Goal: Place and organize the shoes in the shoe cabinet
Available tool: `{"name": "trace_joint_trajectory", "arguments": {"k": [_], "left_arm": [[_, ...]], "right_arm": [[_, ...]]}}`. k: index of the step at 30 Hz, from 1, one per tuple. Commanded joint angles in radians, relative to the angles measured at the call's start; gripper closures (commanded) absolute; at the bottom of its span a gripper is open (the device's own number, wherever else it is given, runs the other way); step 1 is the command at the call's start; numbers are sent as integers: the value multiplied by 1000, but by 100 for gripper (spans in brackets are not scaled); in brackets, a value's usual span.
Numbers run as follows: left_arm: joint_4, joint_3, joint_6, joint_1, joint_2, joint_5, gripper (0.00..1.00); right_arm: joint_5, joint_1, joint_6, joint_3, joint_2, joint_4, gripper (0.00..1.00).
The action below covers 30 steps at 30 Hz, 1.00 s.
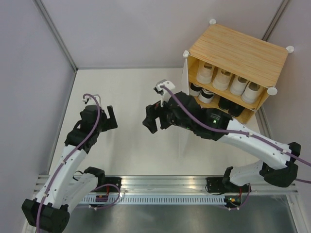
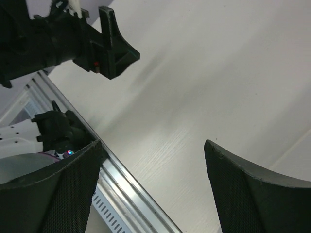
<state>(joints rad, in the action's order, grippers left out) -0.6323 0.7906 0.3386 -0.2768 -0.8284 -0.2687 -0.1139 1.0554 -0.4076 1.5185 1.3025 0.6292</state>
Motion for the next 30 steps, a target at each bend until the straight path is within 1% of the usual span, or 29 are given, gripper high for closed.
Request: {"name": "trace_joint_trajectory", "arguments": {"k": [1, 2, 5, 6, 8, 10, 13, 14, 16, 17, 18, 19, 21, 22, 23, 25, 26, 30], "left_arm": [[37, -8, -26, 11, 32, -52, 0], [36, -10, -26, 13, 34, -53, 0], [37, -10, -24, 14, 32, -56, 0], [37, -10, -26, 14, 32, -53, 0], [36, -10, -24, 14, 31, -50, 0], [36, -10, -29, 14, 29, -44, 0], [36, -10, -30, 14, 26, -37, 0], [36, -10, -30, 14, 26, -35, 0], [36, -10, -29, 14, 25, -35, 0], [37, -8, -32, 14, 25, -35, 0], [36, -10, -32, 14, 25, -35, 0], [37, -10, -32, 14, 25, -35, 0], [36, -11, -32, 14, 26, -35, 0], [36, -11, -33, 14, 28, -35, 0], [36, -13, -33, 14, 29, -36, 0], [36, -11, -35, 14, 32, -37, 0], [37, -11, -33, 14, 31, -37, 0], [36, -14, -33, 14, 35, -38, 0]], "right_arm": [[-275, 70, -10, 60, 46, 53, 11], [-333, 90, -16, 62, 72, 69, 11], [-427, 97, -39, 43, 89, 122, 11], [-510, 97, -43, 23, 83, 135, 11], [-605, 92, -53, 3, 70, 197, 9], [-650, 65, -59, -23, 45, 252, 9], [-682, -33, -54, -105, -17, 244, 9], [-685, -105, -43, -133, -64, 227, 9], [-662, -187, -17, -214, -129, 160, 8], [-662, -269, -7, -240, -146, 130, 8], [-662, -306, 19, -283, -158, 109, 8], [-664, -380, 27, -300, -173, 68, 7], [-652, -452, 47, -343, -183, 21, 6], [-639, -489, 49, -354, -186, -29, 6], [-623, -555, 50, -366, -187, -58, 6], [-586, -612, 50, -411, -183, -147, 6], [-572, -664, 52, -422, -171, -176, 6], [-459, -791, 49, -452, -138, -273, 4]]}}
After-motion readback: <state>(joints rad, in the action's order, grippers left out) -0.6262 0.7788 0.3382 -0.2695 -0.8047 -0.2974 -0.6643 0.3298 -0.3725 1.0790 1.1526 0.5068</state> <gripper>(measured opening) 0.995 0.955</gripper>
